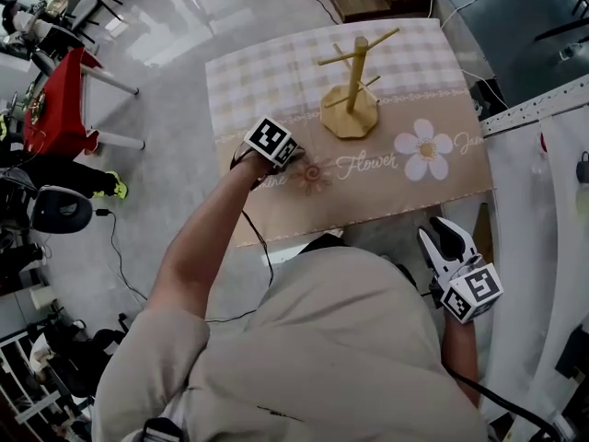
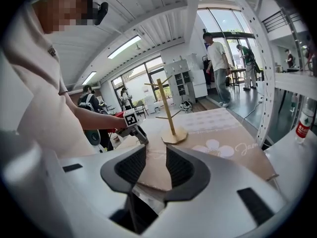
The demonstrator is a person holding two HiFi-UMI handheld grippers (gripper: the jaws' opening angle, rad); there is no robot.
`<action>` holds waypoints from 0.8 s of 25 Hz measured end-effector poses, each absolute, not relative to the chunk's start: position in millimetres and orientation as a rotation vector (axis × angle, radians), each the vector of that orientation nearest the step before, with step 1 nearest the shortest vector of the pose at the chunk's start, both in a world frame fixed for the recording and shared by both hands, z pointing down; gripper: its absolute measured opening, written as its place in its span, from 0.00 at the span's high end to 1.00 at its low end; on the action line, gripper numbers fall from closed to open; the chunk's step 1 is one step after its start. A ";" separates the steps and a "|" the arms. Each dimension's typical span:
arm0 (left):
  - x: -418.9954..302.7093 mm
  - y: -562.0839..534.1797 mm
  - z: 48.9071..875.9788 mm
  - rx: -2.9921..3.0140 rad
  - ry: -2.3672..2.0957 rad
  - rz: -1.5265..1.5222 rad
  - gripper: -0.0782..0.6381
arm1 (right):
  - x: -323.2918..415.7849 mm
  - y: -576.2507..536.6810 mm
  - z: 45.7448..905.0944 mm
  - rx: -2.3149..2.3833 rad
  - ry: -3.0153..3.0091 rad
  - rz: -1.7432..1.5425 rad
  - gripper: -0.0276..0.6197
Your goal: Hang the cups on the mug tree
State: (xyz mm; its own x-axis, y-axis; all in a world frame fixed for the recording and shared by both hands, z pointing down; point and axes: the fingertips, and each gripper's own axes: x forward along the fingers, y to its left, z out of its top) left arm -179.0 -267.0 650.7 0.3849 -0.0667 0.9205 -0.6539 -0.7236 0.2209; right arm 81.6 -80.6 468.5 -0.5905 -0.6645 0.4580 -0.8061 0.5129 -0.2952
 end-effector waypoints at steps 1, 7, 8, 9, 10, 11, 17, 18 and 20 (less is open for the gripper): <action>-178.9 -267.1 651.4 2.069 -0.611 1.348 0.52 | 80.7 -80.8 469.2 1.234 -2.471 0.705 0.75; -179.7 -265.4 657.4 2.021 -0.587 1.384 0.51 | 75.8 -83.9 470.0 1.222 -2.476 0.700 0.75; -180.0 -265.6 656.9 2.022 -0.587 1.381 0.51 | 75.6 -84.4 469.6 1.222 -2.476 0.698 0.75; -180.8 -265.8 656.0 2.023 -0.592 1.371 0.51 | 75.6 -84.7 469.1 1.222 -2.476 0.697 0.75; -182.0 -266.5 654.8 2.022 -0.602 1.351 0.51 | 75.7 -84.9 468.9 1.221 -2.477 0.696 0.75; -183.7 -267.9 653.0 2.019 -0.616 1.321 0.51 | 75.8 -85.2 469.0 1.220 -2.478 0.695 0.75; -191.1 -285.0 625.4 2.003 -0.727 1.014 0.51 | 73.5 -86.1 473.0 1.205 -2.479 0.701 0.75; -190.2 -288.1 618.3 2.003 -0.745 0.938 0.51 | 72.8 -86.7 473.3 1.202 -2.480 0.701 0.75; -186.1 -294.1 602.3 2.003 -0.771 0.775 0.51 | 71.7 -88.0 473.6 1.197 -2.483 0.699 0.75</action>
State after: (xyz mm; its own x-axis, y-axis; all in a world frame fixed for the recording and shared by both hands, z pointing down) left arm -186.1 -294.1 602.3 0.6205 -0.2327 0.7489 -0.7475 -0.4642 0.4751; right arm 71.7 -88.0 473.6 -0.6097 -0.6468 0.4583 -0.7909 0.5353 -0.2967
